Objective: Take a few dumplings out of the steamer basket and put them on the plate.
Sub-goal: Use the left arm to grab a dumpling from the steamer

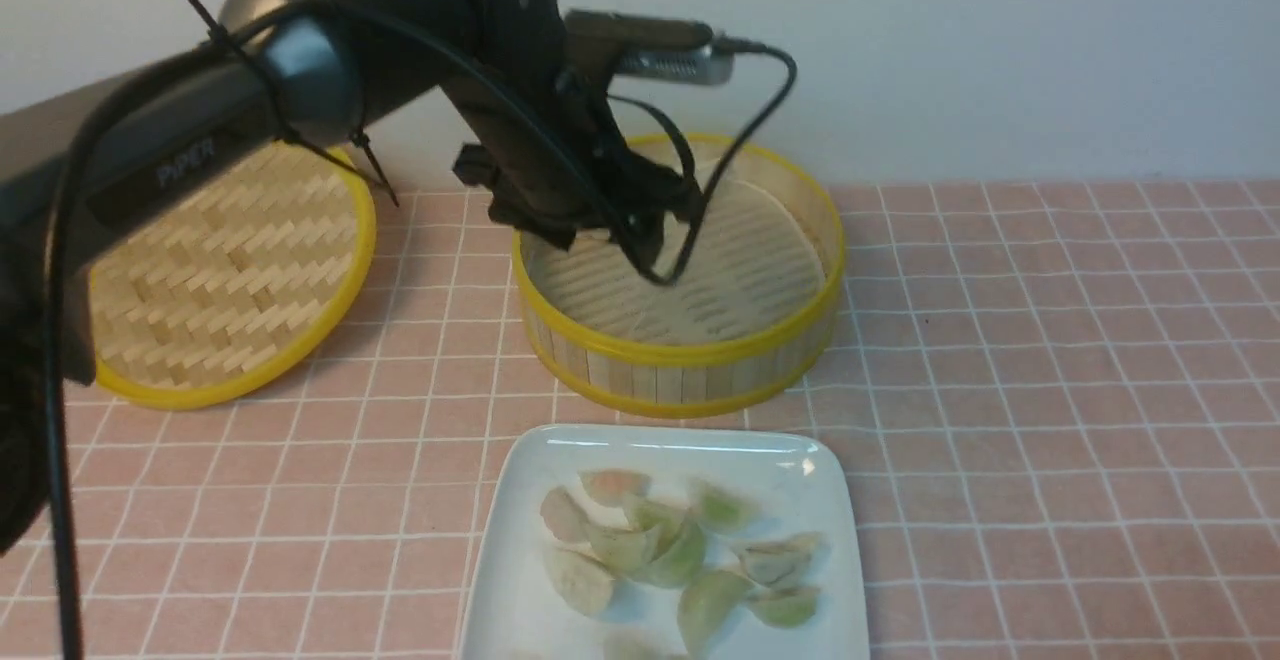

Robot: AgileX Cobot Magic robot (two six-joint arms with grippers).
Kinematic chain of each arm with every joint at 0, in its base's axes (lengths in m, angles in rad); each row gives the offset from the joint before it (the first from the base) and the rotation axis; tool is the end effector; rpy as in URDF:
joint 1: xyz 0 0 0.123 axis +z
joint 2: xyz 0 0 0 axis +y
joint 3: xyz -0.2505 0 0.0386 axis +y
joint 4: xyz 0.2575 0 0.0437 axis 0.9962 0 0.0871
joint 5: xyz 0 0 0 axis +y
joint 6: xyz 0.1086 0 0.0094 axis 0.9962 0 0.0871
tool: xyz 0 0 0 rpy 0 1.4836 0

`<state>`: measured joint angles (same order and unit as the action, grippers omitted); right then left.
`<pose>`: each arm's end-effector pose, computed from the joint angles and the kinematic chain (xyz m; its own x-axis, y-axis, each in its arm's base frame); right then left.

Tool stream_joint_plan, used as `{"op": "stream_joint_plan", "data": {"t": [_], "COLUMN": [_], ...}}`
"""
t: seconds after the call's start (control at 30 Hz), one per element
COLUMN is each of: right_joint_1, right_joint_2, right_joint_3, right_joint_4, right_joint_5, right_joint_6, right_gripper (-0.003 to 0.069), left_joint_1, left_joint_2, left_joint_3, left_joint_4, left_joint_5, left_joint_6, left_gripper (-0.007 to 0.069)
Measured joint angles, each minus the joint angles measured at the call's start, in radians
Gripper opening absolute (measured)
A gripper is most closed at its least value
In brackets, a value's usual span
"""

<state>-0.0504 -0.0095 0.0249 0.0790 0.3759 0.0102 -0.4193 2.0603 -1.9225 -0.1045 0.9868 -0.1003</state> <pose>0.1113 -0.0024 0.1663 -0.2951 0.0986 -0.9504 0.0476 0.9949 0.0884 0.4239 -0.1993 0.2404 -0.8458 0.2053 -0.4925 0.3170 0.9358 -0.1543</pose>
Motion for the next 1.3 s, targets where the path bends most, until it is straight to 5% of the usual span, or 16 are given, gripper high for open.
{"op": "stream_joint_plan", "data": {"t": [0.4, 0.73, 1.0, 1.2, 1.3], "right_joint_1": [0.0, 0.0, 0.0, 0.0, 0.0], "right_joint_2": [0.0, 0.0, 0.0, 0.0, 0.0], "right_joint_3": [0.0, 0.0, 0.0, 0.0, 0.0], "right_joint_4": [0.0, 0.0, 0.0, 0.0, 0.0], "right_joint_5": [0.0, 0.0, 0.0, 0.0, 0.0], "right_joint_6": [0.0, 0.0, 0.0, 0.0, 0.0], "right_gripper": [-0.0014, -0.0014, -0.0014, -0.0014, -0.0014], "left_joint_1": [0.06, 0.06, 0.06, 0.06, 0.06], "left_joint_2": [0.425, 0.479, 0.53, 0.532, 0.525], "left_joint_3": [-0.454, -0.467, -0.472, -0.473, -0.473], "left_joint_4": [-0.006, 0.117, 0.088, 0.081, 0.079], "left_joint_5": [-0.028, -0.153, -0.169, -0.176, -0.156], "left_joint_6": [0.175, 0.216, 0.216, 0.216, 0.216], "left_gripper": [0.0459, 0.0459, 0.0454, 0.0279, 0.0267]}}
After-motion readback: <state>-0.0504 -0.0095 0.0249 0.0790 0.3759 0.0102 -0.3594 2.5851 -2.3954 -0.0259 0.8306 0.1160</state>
